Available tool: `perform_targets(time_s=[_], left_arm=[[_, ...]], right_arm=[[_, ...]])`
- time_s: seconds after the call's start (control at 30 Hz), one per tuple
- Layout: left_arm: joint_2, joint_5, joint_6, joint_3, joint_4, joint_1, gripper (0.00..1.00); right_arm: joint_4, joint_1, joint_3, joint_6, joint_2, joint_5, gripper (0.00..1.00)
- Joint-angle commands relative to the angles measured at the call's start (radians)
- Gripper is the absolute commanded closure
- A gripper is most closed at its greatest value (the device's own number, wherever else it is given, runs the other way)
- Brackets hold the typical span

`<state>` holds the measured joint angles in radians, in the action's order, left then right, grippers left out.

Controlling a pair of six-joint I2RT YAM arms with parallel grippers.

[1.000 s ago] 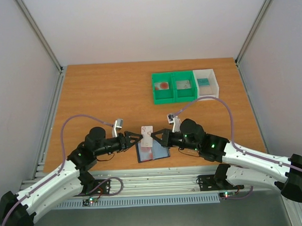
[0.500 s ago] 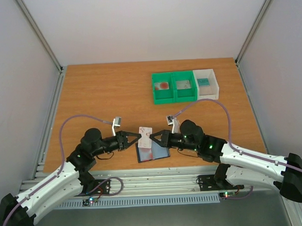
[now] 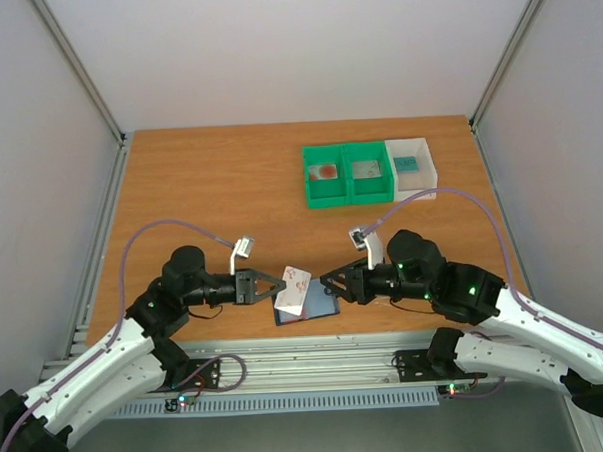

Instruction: Take the credit cards out of the card holder

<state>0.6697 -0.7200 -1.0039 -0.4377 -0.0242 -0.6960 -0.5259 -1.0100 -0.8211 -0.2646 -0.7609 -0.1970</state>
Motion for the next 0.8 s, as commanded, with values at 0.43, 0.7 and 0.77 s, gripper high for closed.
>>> perform_targets(time_s=[0.43,0.7,0.77], left_arm=[[0.025,-0.237,0.255,-0.166,-0.261,-0.006,1.0],[0.012,-0.248,0.275,-0.15,-0.254,-0.007,1.0],[0.011,-0.253,0.274,-0.145,-0.244,-0.007,1.0]], right_arm=[[-0.114,0.012,-0.147,0.154,-0.16,-0.272,0.57],[-0.069,0.017,-0.131,0.137,-0.174,-0.358,0.59],[-0.076,0.017,-0.126,0.135,-0.181,-0.352,0.58]])
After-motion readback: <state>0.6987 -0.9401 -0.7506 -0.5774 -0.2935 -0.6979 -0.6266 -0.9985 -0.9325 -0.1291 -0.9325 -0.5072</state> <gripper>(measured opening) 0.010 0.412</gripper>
